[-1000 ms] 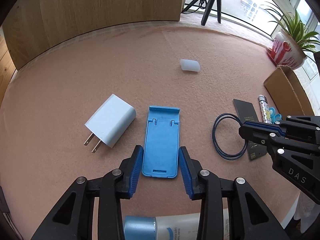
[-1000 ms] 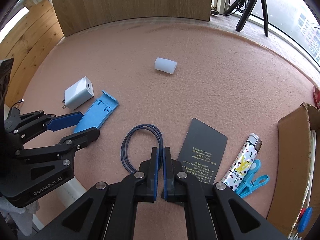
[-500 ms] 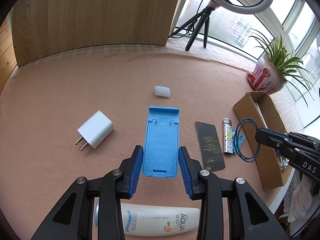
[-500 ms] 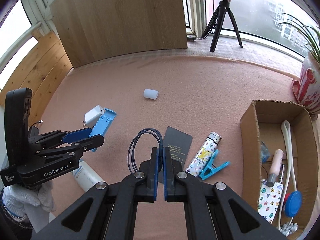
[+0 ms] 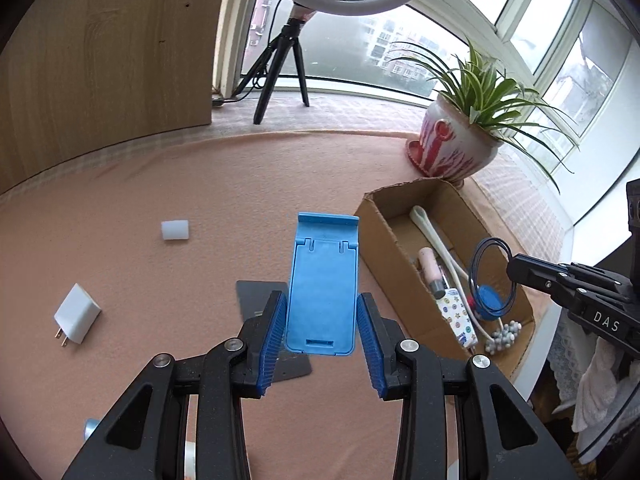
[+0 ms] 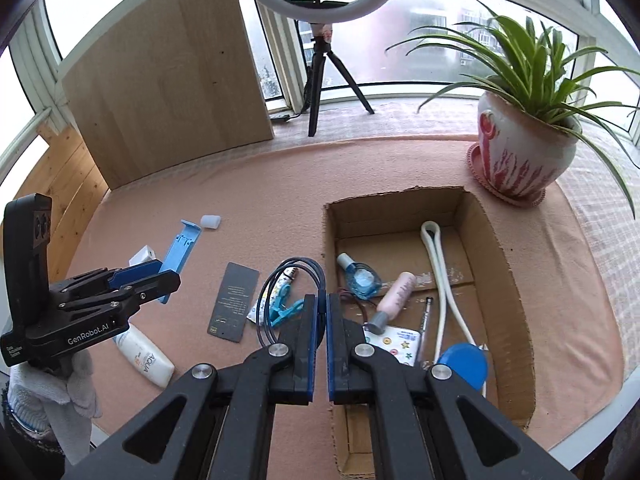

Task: Organize objects
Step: 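Carry the phone stand and black cable over the box and release both, then move both grippers back to the white AQUA sunscreen bottle on the floor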

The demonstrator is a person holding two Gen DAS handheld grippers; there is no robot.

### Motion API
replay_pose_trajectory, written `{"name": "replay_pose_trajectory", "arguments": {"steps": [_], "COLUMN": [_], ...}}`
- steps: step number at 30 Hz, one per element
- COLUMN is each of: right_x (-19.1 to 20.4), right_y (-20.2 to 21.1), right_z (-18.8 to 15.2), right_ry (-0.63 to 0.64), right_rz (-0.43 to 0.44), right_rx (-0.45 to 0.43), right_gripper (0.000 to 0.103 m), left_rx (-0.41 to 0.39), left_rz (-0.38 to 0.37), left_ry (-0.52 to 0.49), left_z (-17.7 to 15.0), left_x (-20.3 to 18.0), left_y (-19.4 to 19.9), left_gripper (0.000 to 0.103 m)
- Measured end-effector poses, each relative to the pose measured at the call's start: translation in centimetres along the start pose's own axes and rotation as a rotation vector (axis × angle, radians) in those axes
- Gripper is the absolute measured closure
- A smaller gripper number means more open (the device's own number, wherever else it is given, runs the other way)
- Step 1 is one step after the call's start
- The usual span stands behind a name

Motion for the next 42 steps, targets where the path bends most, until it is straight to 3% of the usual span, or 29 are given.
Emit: {"name": "replay_pose_trajectory", "arguments": {"steps": [10, 18, 22, 24, 25, 26, 27, 29, 42], "right_x": [-6.9, -9.7, -10.4, -10.2, -10.1, -10.2, -10.1, -9.9, -7.6], "right_y": [1.1, 1.0, 1.0, 1.0, 0.9, 0.9, 0.9, 1.2, 0.7], "right_z": [-3.1, -4.7, -4.9, -5.0, -5.0, -5.0, -5.0, -4.9, -3.6], "right_ry": [-0.086, -0.126, -0.132, -0.109, -0.098, -0.093, -0.088, -0.076, -0.061], "right_rz": [-0.055, -0.059, -0.046, -0.029, -0.034, -0.044, -0.051, -0.048, 0.012], "right_rx": [0.016, 0.030, 0.028, 0.028, 0.034, 0.036, 0.030, 0.005, 0.010], "right_gripper": [0.099, 0.099, 0.099, 0.098, 0.096, 0.083, 0.063, 0.049, 0.049], "left_rx": [0.044, 0.066, 0.037, 0.046, 0.043, 0.036, 0.034, 0.032, -0.004], "left_rz": [-0.050, -0.061, -0.044, -0.042, -0.041, -0.038, -0.035, -0.029, 0.033], "left_ry": [-0.109, -0.142, -0.128, -0.111, -0.105, -0.102, -0.099, -0.084, -0.018], "left_z": [-0.2, 0.3, 0.9, 1.1, 1.2, 1.2, 1.3, 1.4, 1.0], "left_x": [-8.9, -12.8, -13.5, -13.5, -13.4, -13.2, -13.1, -12.5, -7.4], "left_y": [-4.2, -7.4, -7.9, -8.1, -8.1, -8.0, -7.9, -7.7, -3.9], "left_gripper": [0.064, 0.064, 0.063, 0.043, 0.040, 0.040, 0.040, 0.040, 0.040]}}
Point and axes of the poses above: each gripper's, at about its wrist camera, not at the fingertips, and y roughly against the way its jaws point, x to its left, z to its top, the point moved 8 cm from there along -y, roughly the way its jaws point, and after that the axes turned 10 degrees about y, right-handed, at the moved point
